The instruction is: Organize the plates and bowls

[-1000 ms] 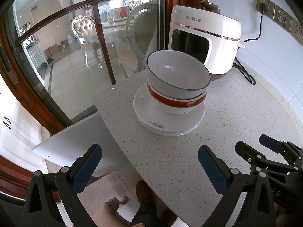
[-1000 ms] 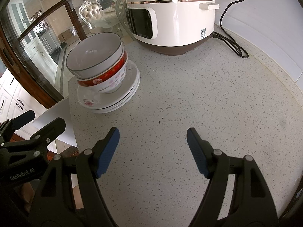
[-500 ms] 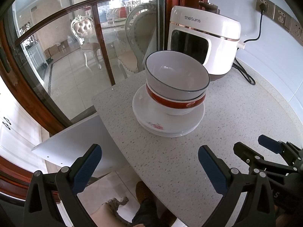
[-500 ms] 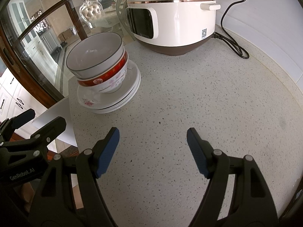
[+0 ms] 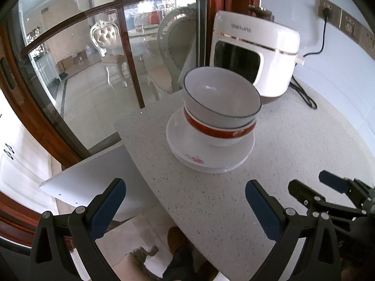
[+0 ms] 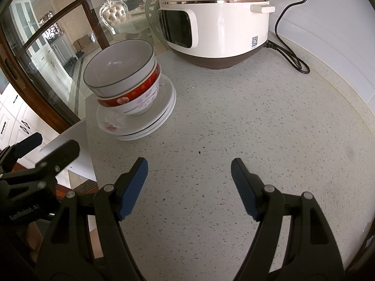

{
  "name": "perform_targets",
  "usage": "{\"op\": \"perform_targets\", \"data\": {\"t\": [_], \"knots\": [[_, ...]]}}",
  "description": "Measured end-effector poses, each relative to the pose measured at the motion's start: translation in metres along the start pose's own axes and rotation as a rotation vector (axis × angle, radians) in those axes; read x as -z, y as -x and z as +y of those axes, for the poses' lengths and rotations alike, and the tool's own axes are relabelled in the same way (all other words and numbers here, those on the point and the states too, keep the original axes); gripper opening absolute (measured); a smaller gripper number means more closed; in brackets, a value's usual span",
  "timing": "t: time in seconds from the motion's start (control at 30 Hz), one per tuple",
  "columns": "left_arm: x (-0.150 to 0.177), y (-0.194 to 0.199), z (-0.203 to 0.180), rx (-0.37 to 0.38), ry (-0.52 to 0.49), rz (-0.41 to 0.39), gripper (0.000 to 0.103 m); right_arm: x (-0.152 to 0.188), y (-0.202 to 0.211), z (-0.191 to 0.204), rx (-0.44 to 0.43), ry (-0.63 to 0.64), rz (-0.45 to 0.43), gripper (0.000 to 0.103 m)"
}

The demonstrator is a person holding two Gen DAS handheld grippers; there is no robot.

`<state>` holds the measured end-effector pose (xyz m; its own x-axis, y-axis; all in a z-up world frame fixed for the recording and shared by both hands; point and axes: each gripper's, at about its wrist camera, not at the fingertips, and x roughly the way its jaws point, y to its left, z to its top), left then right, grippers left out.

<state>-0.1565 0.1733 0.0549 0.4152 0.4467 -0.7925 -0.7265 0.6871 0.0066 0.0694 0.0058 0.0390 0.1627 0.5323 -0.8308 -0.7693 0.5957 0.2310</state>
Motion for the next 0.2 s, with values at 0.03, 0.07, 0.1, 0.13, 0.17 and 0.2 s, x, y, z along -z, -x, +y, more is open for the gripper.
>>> {"op": "perform_targets", "data": {"t": [0.03,0.07,0.1,0.13,0.17,0.2], "knots": [[0.0005,0.0026,0.0006,0.002,0.004,-0.02,0.103,0.0,0.0,0.0,0.0,0.0,0.0,0.076],[0.0006,0.0045,0.0002,-0.002,0.002,-0.035,0.103,0.0001,-0.0001,0.0004,0.0,-0.001,0.0,0.076],[0.0005,0.0059,-0.0016,-0.008,-0.007,-0.045,0.103,0.0001,-0.0001,0.0003,0.0,0.0,0.0,0.076],[0.0003,0.0061,-0.0034,-0.01,-0.013,-0.048,0.103,0.0001,0.0001,-0.0001,0.0,0.0,0.0,0.076],[-0.0003,0.006,-0.004,-0.014,-0.014,-0.048,0.103,0.0002,0.0004,0.0,0.0,0.0,-0.001,0.076],[-0.0013,0.0051,-0.0039,-0.018,-0.013,-0.045,0.103,0.0002,0.0004,0.0,0.0,0.0,-0.001,0.076]]}}
